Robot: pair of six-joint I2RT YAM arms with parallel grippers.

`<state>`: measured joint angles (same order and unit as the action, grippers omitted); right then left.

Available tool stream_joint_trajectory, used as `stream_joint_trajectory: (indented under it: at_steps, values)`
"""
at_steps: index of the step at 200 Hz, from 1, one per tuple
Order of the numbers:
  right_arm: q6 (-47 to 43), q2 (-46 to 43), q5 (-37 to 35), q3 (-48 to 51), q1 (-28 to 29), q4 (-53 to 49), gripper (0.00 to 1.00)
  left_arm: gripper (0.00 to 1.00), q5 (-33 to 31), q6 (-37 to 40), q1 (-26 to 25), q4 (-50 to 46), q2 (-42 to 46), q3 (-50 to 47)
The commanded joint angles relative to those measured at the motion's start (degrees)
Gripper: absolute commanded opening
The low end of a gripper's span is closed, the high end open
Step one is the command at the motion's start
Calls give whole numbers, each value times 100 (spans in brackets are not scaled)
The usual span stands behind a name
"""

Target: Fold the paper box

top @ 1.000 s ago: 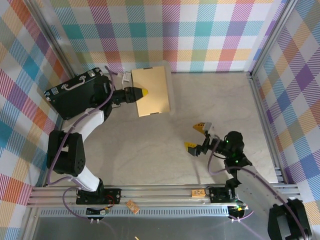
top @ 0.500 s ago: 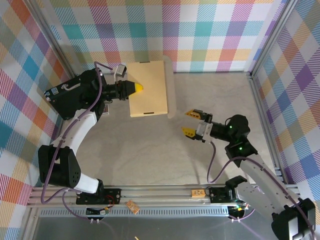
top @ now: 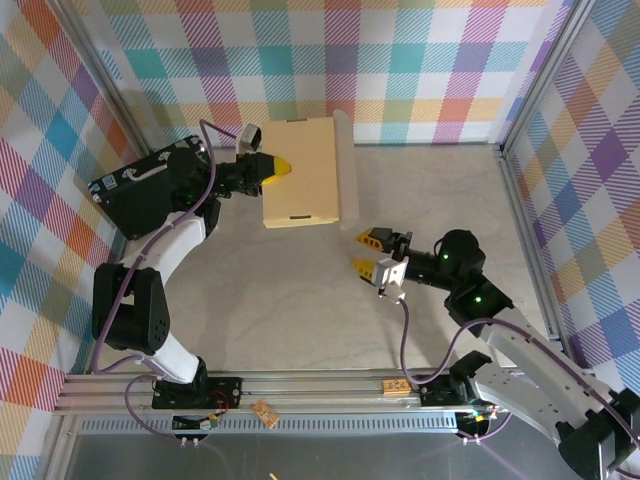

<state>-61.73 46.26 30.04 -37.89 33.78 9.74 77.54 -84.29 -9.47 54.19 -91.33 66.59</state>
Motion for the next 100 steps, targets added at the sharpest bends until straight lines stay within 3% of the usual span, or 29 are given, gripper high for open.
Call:
stream_joint_trajectory:
  at_steps: [1, 37, 70, 100]
  values:
    - [-386, -81, -107, -371, -24, -683, 48, 33, 138, -8, -101, 309, 214, -36]
    - [-367, 227, 207, -855, -39, -976, 43, 33, 216, 182, -204, 118, 296, -57]
    - [-481, 547, -138, -1336, -43, -1640, 37, 33, 242, 447, -204, -199, 411, -85]
    - [-541, 633, -163, -1368, -46, -1704, 25, 33, 244, 457, -213, -208, 403, -84]
